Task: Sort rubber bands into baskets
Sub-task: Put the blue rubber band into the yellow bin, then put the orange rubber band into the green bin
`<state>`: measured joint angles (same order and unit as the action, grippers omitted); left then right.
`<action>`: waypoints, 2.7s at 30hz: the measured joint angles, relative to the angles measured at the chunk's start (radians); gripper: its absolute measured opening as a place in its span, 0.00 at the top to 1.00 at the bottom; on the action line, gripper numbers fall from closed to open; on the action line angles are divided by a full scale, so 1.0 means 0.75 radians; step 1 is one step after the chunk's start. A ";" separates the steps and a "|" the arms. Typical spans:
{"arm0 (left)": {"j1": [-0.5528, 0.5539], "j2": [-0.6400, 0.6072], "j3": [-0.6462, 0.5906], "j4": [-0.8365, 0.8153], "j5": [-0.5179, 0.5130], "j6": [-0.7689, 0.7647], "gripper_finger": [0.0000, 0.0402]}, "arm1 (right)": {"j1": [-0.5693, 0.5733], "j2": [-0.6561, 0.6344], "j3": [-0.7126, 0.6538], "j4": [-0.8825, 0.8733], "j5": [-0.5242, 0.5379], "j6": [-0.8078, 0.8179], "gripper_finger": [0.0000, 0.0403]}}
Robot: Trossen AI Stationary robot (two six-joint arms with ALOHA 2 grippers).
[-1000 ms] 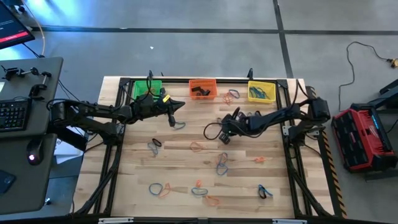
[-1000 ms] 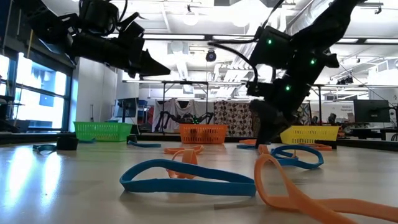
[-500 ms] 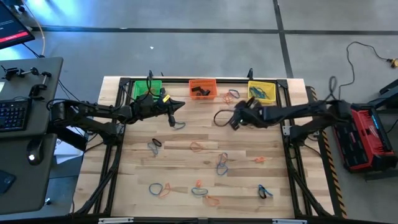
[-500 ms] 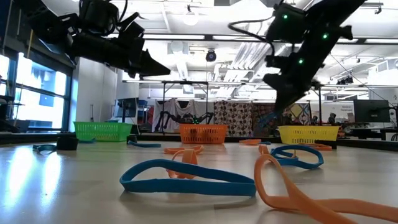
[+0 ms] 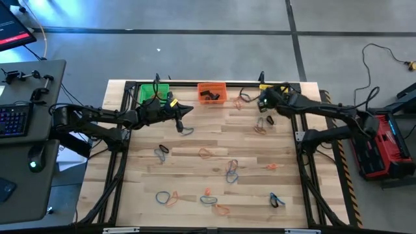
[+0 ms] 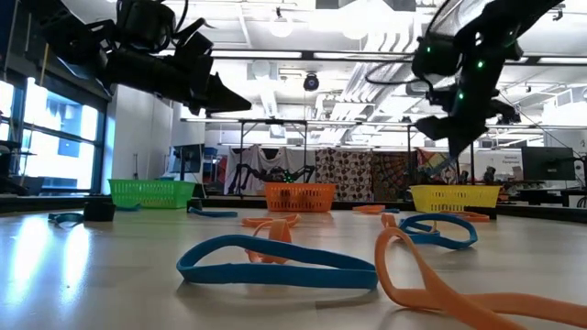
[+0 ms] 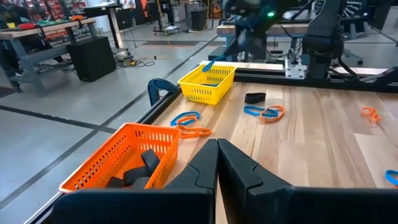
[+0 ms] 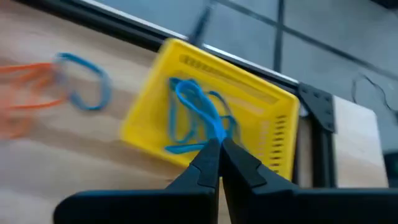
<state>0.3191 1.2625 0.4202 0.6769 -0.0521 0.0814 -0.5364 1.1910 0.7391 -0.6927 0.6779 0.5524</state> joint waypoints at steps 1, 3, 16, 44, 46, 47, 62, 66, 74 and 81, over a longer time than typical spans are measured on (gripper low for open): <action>0.000 0.000 0.000 0.000 0.000 0.000 1.00 | -0.039 0.002 -0.001 0.000 -0.007 -0.013 1.00; 0.000 0.000 0.000 0.000 0.000 0.000 1.00 | -0.106 0.001 -0.002 0.001 -0.024 -0.020 1.00; 0.000 0.000 0.000 0.002 -0.001 0.000 1.00 | -0.341 0.172 -0.002 0.092 -0.177 -0.085 1.00; 0.000 0.000 0.000 0.000 0.000 0.000 1.00 | -0.262 0.317 0.334 -0.222 -0.347 -0.374 0.66; 0.000 0.000 0.000 -0.001 0.000 0.000 1.00 | -0.171 0.278 0.361 -0.249 -0.356 -0.384 0.73; 0.000 0.000 0.000 -0.001 -0.001 0.000 1.00 | -0.124 0.256 0.367 -0.260 -0.364 -0.382 0.77; 0.002 0.000 -0.001 0.003 -0.001 0.034 1.00 | 0.636 0.077 0.138 -0.354 -0.571 -0.107 0.96; 0.002 0.000 -0.001 0.003 -0.001 0.034 1.00 | 0.836 0.077 0.104 -0.350 -0.692 -0.006 0.96; 0.002 0.000 -0.001 -0.003 -0.001 0.033 1.00 | 1.173 0.077 0.100 -0.347 -0.767 0.336 0.95; 0.002 0.000 -0.001 -0.003 -0.001 0.033 1.00 | 1.384 0.078 0.100 -0.376 -0.781 0.461 0.79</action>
<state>0.3202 1.2625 0.4198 0.6750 -0.0525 0.1062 0.5014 1.2495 0.8143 -0.9747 0.0920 0.8982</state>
